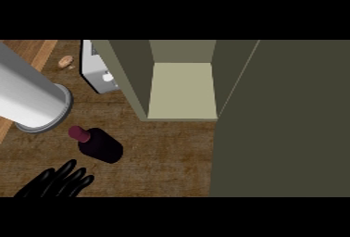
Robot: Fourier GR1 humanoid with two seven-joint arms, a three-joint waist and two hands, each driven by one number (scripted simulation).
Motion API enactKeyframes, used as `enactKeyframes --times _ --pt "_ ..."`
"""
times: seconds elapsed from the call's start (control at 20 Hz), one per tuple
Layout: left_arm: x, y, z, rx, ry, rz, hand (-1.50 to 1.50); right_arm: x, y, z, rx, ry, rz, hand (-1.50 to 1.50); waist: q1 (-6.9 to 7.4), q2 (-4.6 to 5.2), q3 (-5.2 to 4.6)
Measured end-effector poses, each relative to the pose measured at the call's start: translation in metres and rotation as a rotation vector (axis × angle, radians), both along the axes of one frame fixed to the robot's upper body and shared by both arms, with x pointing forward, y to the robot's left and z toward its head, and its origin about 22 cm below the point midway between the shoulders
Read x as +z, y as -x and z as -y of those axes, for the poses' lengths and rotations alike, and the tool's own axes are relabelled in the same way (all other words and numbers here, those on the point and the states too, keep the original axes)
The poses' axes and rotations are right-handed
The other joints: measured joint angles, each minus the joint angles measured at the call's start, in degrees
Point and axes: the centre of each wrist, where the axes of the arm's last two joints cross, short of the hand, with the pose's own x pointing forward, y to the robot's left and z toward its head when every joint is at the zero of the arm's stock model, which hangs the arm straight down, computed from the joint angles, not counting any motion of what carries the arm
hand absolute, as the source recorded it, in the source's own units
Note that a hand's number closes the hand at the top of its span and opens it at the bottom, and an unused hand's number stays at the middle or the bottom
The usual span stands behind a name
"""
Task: Pick up the wine, place it into the cabinet and close the cabinet
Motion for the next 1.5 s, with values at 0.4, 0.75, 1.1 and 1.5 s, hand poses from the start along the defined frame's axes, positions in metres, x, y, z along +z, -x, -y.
enactKeyframes --times 0.4,0.75,1.1,1.5 --pt "0.01 -0.005 -0.017 0.085 -0.035 -0.004 -1.5 0.006 0.0 -0.006 -0.005 -0.01 -0.016 -1.5 -0.09 -0.05 -0.01" --pt "0.026 -0.014 -0.037 0.134 -0.03 0.015 -1.5 0.012 -0.001 -0.002 -0.036 0.01 -0.011 -1.5 -0.25 -0.04 0.0" --pt "0.037 -0.024 -0.054 0.149 -0.003 0.039 -1.5 0.017 0.001 -0.005 -0.037 0.015 -0.014 -1.5 -0.45 0.0 -0.01" --pt "0.032 -0.044 -0.074 0.173 -0.016 0.003 -1.5 0.019 0.002 -0.003 -0.048 0.018 -0.001 -1.5 -0.52 0.07 0.0"
